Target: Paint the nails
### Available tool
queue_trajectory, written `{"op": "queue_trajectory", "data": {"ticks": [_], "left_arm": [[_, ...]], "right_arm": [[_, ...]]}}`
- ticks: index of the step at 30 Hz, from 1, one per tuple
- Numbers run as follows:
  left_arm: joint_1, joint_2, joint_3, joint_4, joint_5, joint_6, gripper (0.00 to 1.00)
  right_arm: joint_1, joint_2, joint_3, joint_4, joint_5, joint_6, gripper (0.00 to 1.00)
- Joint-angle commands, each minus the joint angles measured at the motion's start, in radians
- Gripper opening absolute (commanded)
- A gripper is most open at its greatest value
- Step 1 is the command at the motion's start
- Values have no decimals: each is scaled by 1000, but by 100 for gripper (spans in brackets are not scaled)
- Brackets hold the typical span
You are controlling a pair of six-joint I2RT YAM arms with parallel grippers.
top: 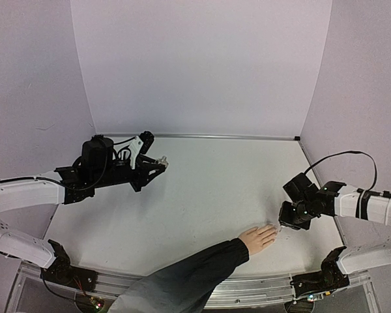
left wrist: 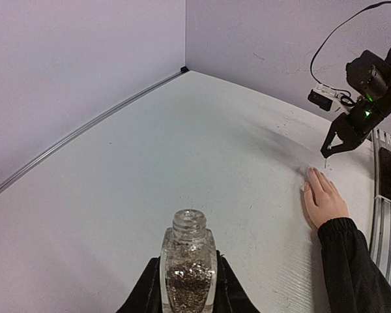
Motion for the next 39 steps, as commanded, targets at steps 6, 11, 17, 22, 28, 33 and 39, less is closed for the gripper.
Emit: {"op": "queue_trajectory", "data": {"ticks": [6, 11, 17, 22, 28, 33, 39], "left_arm": [[5, -34, 59, 29, 15, 12, 0], [4, -36, 58, 29, 12, 13, 0], [5, -34, 56, 29, 9, 17, 0], [5, -31, 57, 29, 7, 18, 0], [5, -33, 58, 27, 6, 20, 0], [5, -33, 56, 28, 6, 19, 0], [5, -31, 58, 26, 6, 18, 0]], "right_arm": [[-5, 10, 25, 4, -28, -42, 0], [-4, 32, 27, 20, -31, -43, 0], [-4, 57, 25, 32, -36, -43, 0], [-4, 67, 23, 44, -37, -43, 0], [-4, 85, 22, 44, -41, -42, 0], [-5, 89, 22, 37, -36, -37, 0], [-4, 90, 19, 18, -23, -28, 0]]}}
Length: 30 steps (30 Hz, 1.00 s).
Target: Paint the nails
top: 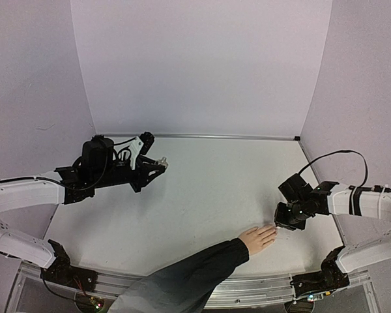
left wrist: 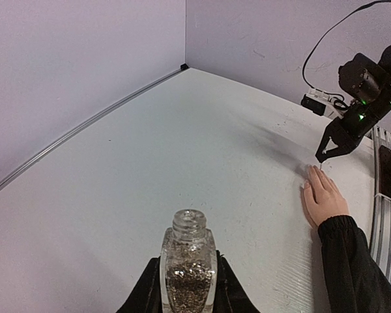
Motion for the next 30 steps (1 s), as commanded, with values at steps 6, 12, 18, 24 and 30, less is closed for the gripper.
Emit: {"op": "queue_trajectory", "data": {"ticks": [6, 12, 18, 24, 30], "left_arm": [[4, -31, 60, 34, 9, 18, 0], [5, -34, 61, 33, 9, 18, 0], [5, -34, 63, 33, 9, 19, 0], [5, -31, 67, 31, 9, 19, 0], [5, -34, 67, 31, 8, 22, 0]], "right_arm": [[-5, 6, 19, -61, 37, 20, 0], [-4, 12, 20, -64, 50, 31, 0], [-4, 18, 27, -69, 65, 41, 0], [-4, 32, 30, -72, 81, 44, 0], [-4, 32, 38, -72, 102, 51, 0]]}}
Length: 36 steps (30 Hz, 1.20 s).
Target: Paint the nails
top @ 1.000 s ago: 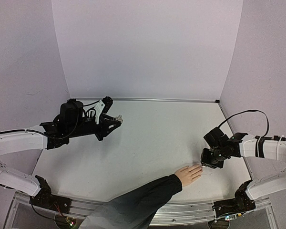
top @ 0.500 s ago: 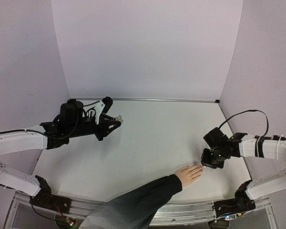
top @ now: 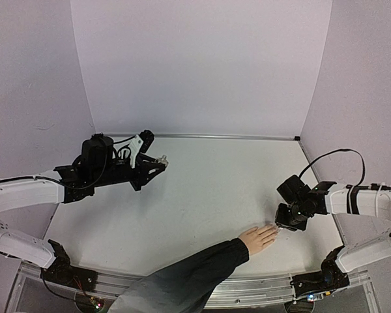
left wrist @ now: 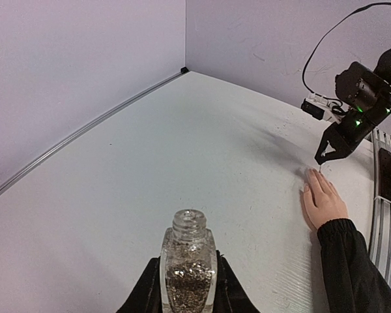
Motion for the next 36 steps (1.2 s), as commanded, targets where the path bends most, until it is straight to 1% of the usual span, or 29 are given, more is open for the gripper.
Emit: {"op": "queue_trajectory", "data": {"ticks": [1, 8, 14, 24, 36], "left_arm": [[5, -34, 54, 36, 7, 22, 0], [5, -33, 53, 35, 5, 23, 0], [4, -31, 53, 35, 9, 20, 0], [5, -33, 54, 35, 16, 17, 0], [5, -41, 50, 33, 13, 17, 0]], "right_arm": [[-4, -1, 38, -54, 49, 18, 0], [-4, -48, 49, -90, 58, 8, 0], [-5, -117, 39, -99, -7, -40, 0], [-5, -115, 5, -72, -58, -44, 0], [-4, -69, -7, -43, -51, -33, 0]]}}
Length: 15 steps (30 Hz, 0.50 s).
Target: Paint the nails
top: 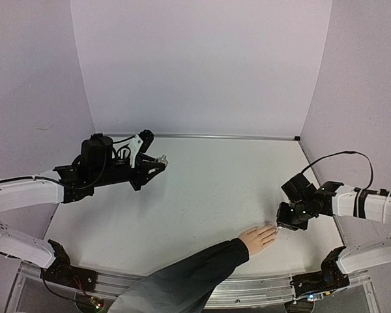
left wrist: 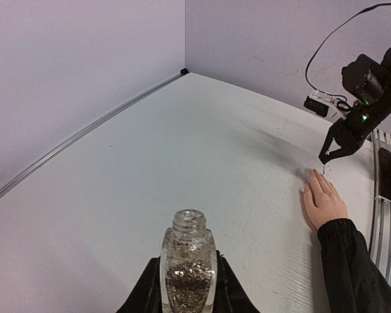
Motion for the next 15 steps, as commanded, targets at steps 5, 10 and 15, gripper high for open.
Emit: {"op": "queue_trajectory", "data": {"ticks": [5, 10, 15], "left_arm": [[5, -33, 50, 33, 13, 10, 0], [5, -34, 50, 33, 11, 12, 0], [5, -35, 49, 32, 10, 13, 0]], "right_arm": [[-4, 21, -7, -11, 26, 7, 0], [-4, 15, -17, 13, 17, 18, 0], [-5, 26, -16, 16, 13, 17, 0]]}}
